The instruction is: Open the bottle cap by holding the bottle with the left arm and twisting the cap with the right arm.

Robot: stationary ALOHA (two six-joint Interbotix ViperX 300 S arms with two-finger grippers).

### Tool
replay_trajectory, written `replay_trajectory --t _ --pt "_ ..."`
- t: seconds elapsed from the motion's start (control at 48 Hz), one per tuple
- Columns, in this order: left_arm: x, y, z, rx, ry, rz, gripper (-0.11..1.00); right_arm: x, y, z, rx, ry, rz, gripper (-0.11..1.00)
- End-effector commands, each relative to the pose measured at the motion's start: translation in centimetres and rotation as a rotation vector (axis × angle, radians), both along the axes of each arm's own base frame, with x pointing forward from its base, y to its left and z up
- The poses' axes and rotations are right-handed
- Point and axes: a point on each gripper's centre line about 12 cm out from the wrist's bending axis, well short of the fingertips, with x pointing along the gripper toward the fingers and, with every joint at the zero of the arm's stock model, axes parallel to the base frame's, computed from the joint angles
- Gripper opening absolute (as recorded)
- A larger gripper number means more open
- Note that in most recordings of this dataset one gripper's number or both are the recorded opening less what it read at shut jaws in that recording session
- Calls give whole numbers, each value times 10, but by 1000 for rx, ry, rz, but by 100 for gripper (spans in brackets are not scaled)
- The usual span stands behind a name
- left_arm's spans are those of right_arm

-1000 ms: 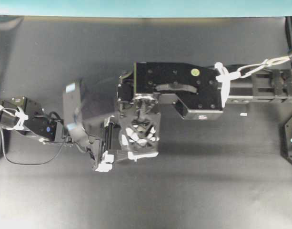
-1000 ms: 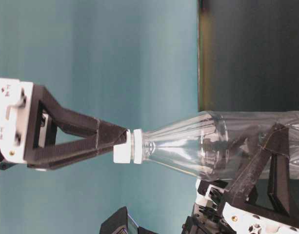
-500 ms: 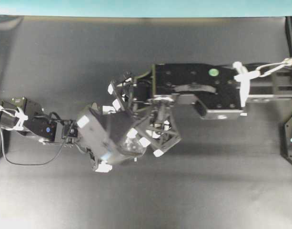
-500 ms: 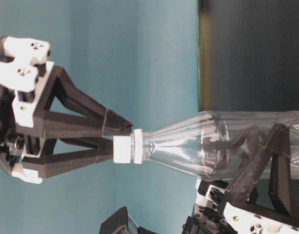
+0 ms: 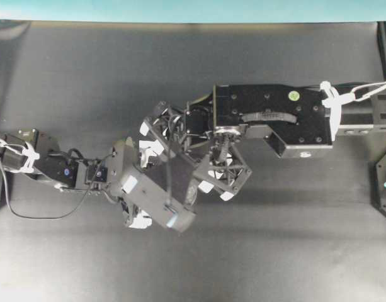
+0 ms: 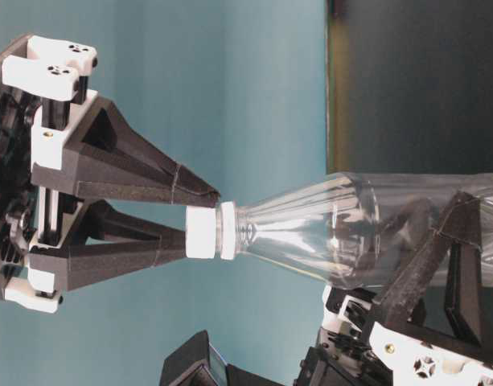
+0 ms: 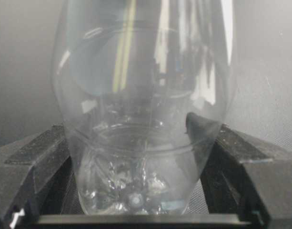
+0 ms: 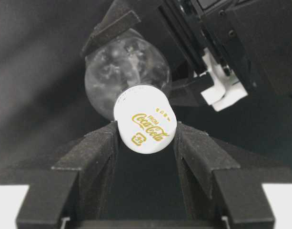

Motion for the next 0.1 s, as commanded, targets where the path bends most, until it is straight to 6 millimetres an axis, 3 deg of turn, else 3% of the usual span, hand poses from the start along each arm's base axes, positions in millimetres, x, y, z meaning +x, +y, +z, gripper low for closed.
replay_trajectory --t 0.0,0.083 --pt "3 -3 0 -5 3 -7 80 -3 15 9 1 -30 48 37" --pt "3 -3 -1 -4 13 -7 80 -3 14 8 2 -30 44 37"
